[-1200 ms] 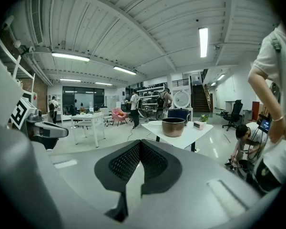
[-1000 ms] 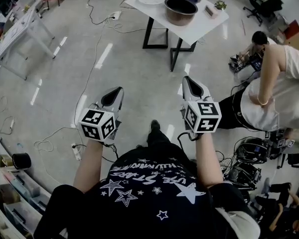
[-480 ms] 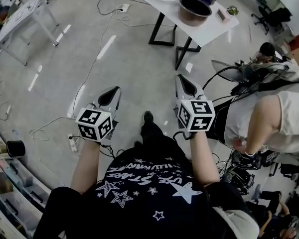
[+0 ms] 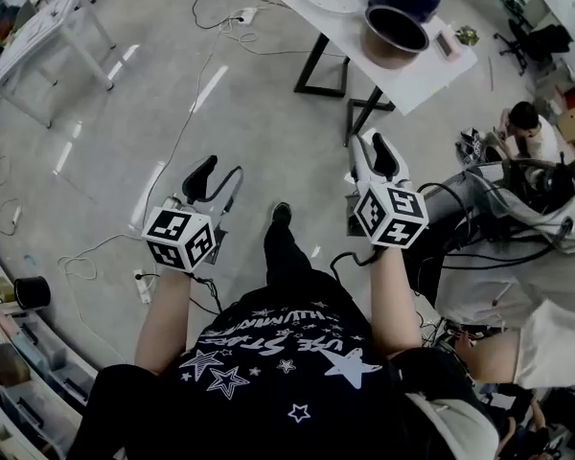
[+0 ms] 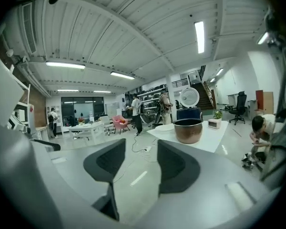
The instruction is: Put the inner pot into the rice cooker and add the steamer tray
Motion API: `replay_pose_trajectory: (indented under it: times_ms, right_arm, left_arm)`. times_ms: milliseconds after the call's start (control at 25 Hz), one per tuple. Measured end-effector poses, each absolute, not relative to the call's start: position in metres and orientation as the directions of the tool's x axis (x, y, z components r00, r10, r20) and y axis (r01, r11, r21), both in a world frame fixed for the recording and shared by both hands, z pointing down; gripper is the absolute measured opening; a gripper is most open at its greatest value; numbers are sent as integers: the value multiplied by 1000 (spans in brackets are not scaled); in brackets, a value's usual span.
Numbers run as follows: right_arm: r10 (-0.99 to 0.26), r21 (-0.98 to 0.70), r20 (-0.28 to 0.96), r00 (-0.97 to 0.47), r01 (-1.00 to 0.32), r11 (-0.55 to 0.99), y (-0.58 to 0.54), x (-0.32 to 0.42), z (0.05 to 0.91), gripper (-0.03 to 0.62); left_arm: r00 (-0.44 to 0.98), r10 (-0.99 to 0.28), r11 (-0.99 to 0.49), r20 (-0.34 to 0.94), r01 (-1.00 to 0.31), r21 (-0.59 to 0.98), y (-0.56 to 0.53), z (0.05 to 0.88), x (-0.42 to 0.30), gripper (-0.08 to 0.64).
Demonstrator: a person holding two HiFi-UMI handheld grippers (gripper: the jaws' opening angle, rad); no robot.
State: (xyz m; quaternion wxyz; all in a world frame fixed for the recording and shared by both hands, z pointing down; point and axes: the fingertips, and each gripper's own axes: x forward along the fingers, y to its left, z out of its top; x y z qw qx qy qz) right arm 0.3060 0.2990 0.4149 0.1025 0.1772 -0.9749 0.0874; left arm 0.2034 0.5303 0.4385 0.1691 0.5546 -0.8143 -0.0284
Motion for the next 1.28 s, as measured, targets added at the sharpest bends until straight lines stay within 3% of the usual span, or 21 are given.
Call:
replay_pose_trajectory:
  times_ms: [40,160,280,720,1280]
  right_arm:
    - [-328,-141,234,-915,-366,920,289,297,416,255]
    - [-358,-154,263,-896,-405,901,254,271,425,316]
    - [-394,-169,298,-869,-454,875,214,247,439,357]
    - [-514,-197,339,-788,-593,781,61,178,450,383]
    - [-670,-324,371,-644,-765,556,-34,184,469,399]
  left_arm:
    - [-326,-914,381,241,-894,236,522,439,193,247]
    - [-314,-921,369,231,-893,257,492,440,159,356]
    - [-302,-926,358,227,-893,271,456,444,122,411]
    - [-179,-954,249,240,-919,305,281,448,9,427]
    - [-49,-949,149,312,-942,302,178,450,-48,426]
